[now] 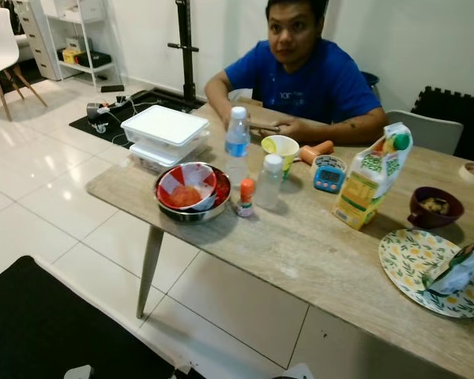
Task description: Restocking fridge
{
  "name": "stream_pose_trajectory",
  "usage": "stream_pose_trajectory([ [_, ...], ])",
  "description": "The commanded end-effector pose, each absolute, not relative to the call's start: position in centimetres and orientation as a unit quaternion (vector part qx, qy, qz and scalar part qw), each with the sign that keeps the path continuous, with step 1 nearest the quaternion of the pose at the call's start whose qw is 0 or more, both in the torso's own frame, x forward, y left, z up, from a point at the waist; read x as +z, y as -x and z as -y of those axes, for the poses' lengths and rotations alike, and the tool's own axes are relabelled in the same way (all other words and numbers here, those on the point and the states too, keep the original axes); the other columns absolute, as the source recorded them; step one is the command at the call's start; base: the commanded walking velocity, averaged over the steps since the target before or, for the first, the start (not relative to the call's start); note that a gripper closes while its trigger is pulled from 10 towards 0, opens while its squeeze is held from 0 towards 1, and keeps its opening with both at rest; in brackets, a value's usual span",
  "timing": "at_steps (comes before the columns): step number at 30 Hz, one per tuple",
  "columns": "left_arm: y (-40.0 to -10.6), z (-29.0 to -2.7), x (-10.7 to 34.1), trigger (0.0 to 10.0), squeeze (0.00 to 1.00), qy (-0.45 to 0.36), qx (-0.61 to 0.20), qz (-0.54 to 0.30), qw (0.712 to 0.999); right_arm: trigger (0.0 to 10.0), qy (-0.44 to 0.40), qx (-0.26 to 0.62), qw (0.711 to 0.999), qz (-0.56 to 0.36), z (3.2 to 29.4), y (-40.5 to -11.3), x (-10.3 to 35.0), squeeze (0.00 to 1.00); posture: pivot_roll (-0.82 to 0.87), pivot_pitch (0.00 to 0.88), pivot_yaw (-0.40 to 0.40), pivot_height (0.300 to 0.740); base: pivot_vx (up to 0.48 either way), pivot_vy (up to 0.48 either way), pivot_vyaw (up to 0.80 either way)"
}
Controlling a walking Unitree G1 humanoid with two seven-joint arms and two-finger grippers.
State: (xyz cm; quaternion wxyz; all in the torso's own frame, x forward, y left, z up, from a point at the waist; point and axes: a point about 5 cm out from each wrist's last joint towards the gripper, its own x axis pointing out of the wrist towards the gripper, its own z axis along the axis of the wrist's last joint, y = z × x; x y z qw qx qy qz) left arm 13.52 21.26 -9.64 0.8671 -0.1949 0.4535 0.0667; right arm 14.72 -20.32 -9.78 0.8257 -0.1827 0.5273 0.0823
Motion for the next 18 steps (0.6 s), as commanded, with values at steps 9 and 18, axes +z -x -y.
stream_pose_trajectory([
  [9, -14.7, -29.5, -6.7, 10.0, 0.00, 0.279, 0.284, -0.310, 0.863, 10.0, 0.180, 0.086, 0.820, -0.536, 20.2, -14.2, -10.0, 0.00, -0.01, 0.028, -0.021, 0.740, 0.000, 0.000, 0.00],
  [18, -14.8, -29.2, -6.9, 10.0, 0.00, 0.259, 0.268, -0.336, 0.865, 10.0, 0.172, 0.092, 0.816, -0.545, 20.0, -13.9, -10.1, 0.00, -0.01, 0.035, -0.013, 0.740, 0.000, 0.000, -0.46],
])
